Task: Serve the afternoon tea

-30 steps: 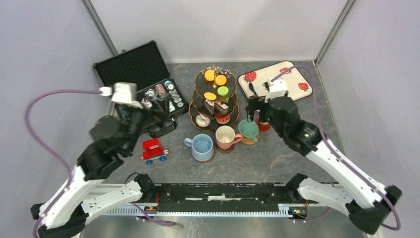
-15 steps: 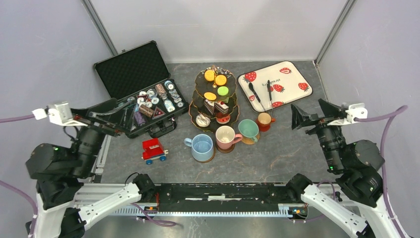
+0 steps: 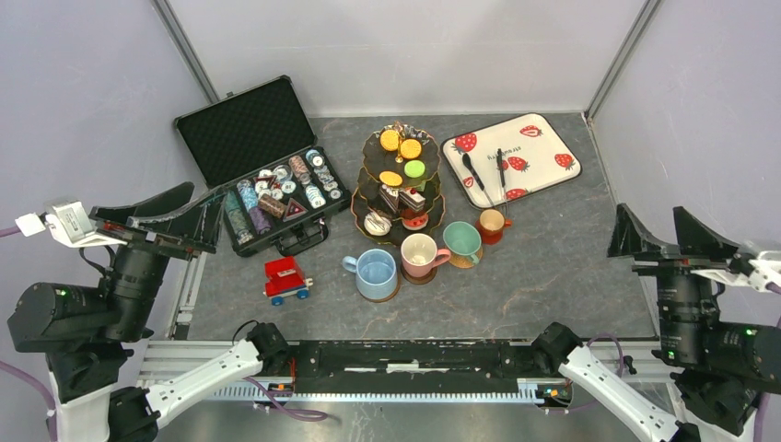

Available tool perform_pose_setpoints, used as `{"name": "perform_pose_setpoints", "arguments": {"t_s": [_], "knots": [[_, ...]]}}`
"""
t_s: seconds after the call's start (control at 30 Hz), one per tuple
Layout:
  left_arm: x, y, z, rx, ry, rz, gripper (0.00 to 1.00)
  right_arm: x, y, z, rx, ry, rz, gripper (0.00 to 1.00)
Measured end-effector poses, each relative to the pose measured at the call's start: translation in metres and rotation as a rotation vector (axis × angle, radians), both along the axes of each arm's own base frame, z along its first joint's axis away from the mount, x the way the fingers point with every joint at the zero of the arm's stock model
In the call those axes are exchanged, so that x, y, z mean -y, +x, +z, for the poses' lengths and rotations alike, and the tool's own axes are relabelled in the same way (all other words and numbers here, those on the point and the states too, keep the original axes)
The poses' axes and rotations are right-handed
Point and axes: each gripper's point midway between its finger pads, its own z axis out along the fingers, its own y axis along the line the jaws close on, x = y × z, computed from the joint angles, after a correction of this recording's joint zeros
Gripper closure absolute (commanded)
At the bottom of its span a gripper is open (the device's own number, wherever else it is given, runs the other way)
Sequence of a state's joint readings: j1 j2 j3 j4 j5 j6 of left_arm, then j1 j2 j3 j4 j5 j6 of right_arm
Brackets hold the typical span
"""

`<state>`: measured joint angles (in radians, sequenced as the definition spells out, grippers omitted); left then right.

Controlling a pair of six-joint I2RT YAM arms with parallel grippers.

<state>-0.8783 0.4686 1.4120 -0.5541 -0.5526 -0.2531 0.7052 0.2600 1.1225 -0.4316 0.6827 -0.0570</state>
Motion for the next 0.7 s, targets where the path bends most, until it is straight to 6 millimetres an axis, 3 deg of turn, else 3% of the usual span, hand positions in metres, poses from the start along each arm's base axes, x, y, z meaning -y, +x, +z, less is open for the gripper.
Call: {"name": "perform_pose_setpoints", "arguments": {"t_s": [0.13,0.7], "knots": [[-0.002,0.001,0.0,-0.003,-0.003,0.011,0.0,0.009,-0.007,0.002,0.019,0.016,-0.02,0.02],[0.002,0.006,0.0,-0.018,0.008,0.021,0.0,0.01,-0.007,-0.01,0.012,0.001,-0.025,0.02]]}}
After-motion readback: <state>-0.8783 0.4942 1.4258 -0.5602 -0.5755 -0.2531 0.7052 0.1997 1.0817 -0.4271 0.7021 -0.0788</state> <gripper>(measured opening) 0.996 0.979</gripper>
